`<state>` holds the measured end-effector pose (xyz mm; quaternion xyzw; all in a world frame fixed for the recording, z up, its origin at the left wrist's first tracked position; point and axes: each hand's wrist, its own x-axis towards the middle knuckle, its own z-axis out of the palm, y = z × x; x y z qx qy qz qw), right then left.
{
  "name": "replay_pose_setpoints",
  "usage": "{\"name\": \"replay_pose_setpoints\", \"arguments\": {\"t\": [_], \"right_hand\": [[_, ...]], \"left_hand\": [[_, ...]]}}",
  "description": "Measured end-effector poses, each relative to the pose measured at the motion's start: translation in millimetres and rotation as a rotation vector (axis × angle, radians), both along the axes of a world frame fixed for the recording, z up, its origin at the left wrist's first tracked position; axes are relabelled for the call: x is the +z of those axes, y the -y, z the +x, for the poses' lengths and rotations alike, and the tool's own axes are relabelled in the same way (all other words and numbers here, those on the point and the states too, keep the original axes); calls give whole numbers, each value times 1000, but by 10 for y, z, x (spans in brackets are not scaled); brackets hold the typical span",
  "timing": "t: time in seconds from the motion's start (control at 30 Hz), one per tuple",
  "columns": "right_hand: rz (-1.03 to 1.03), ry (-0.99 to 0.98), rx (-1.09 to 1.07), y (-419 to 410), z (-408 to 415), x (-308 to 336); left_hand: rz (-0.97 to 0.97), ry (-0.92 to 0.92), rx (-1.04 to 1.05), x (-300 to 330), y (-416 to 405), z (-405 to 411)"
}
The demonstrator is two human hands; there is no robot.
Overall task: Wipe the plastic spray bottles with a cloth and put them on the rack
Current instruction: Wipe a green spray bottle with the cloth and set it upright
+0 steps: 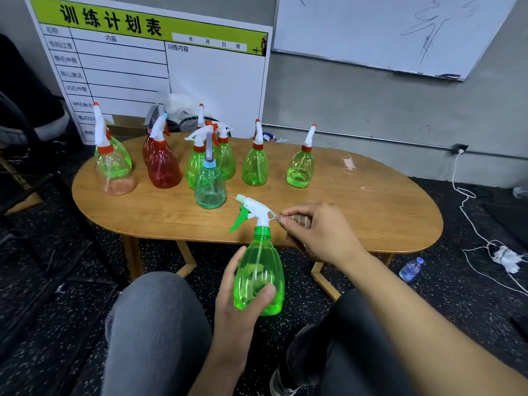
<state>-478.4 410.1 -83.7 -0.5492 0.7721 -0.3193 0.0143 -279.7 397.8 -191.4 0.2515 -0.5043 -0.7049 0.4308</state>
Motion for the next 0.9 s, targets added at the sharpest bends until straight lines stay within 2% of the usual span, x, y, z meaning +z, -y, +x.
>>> {"name": "replay_pose_setpoints", "arguments": {"t": [0.07, 0.1, 0.23, 0.3, 0.47, 0.73, 0.9], "right_hand": [[-111, 41, -39, -124, 35, -126], [-191, 150, -45, -198, 82, -209], [-405, 878, -59, -429, 429, -675], [-459, 1099, -94, -493, 584, -894], [-490, 1174, -97, -537, 670, -980], [-526, 1293, -101, -615, 625, -1110], [-513, 1349, -98, -621, 622, -1173]], "left_hand": [[9, -5, 10, 0, 0, -15], [8, -8, 12, -2, 2, -19], [37, -28, 5, -43, 26, -35], [51, -20, -14, -58, 19, -33], [41, 37, 12, -93, 54, -35], [-150, 183, -68, -140, -60, -72], [-21, 145, -21, -108, -57, -117]]}}
